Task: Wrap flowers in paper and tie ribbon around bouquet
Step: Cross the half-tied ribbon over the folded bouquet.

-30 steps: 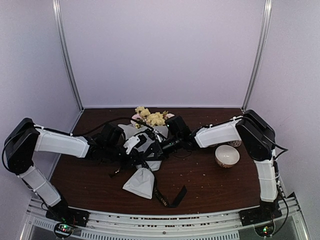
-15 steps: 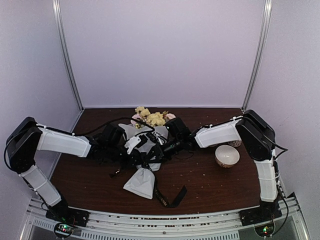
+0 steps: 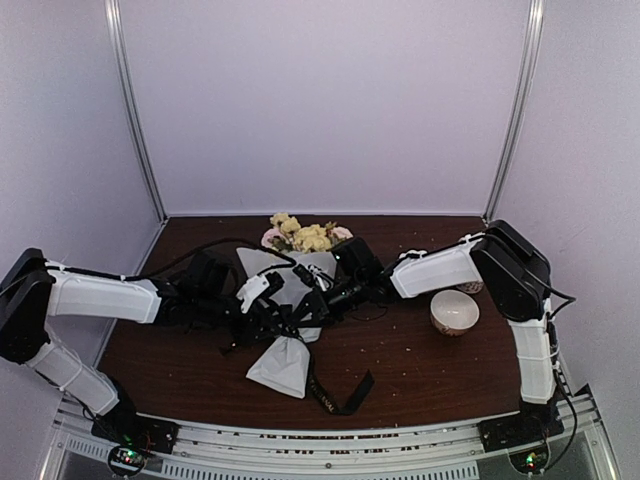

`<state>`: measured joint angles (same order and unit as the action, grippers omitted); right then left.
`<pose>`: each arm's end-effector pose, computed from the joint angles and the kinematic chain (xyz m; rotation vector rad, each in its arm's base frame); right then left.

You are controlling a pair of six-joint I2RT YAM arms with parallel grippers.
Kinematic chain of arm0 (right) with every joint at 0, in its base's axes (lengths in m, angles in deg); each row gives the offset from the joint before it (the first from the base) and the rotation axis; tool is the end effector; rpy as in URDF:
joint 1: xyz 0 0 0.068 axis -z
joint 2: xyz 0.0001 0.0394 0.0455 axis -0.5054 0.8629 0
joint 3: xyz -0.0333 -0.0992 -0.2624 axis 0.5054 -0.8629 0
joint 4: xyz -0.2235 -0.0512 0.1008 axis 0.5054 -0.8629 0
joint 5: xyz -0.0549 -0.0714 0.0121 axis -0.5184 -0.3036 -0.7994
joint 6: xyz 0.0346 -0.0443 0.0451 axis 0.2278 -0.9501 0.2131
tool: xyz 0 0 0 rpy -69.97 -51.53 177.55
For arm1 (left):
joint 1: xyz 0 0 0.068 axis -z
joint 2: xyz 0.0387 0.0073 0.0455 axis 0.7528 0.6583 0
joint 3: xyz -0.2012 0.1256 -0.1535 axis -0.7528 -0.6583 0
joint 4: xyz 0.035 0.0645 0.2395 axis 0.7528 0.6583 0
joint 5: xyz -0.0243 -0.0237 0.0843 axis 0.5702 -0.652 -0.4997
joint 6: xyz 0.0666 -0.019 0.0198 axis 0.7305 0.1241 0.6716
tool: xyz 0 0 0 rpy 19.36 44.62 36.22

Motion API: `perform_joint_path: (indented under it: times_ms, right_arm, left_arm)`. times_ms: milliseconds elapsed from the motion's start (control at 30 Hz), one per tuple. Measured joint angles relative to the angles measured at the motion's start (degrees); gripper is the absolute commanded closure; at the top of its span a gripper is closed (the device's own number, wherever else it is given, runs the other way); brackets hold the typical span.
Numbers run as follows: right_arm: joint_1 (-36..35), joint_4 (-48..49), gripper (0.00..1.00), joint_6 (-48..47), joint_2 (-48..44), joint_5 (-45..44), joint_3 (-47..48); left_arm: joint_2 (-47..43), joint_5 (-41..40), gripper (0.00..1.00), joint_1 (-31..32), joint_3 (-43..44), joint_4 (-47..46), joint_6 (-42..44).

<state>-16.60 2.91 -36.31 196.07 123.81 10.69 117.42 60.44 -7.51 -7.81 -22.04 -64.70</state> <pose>0.2788 0.3698 0.1540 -0.8574 2.4311 1.7523 0.2059 -0.2097 0.1798 1.0496 2.1481 -0.7724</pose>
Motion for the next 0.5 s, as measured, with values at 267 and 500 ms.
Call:
perform_joint_path:
  times_ms: [267, 500]
  right_arm:
    - [0.0, 3.3, 0.75, 0.8, -1.9, 0.7, -3.1]
    - [0.0, 5.1, 0.73, 1.3, -3.3, 0.7, -4.3]
  left_arm:
    - [2.0, 2.4, 0.75, 0.0, 0.0, -0.5, 0.5]
    - [3.6, 3.3, 0.86, 0.0, 0.0, -4.1, -0.1]
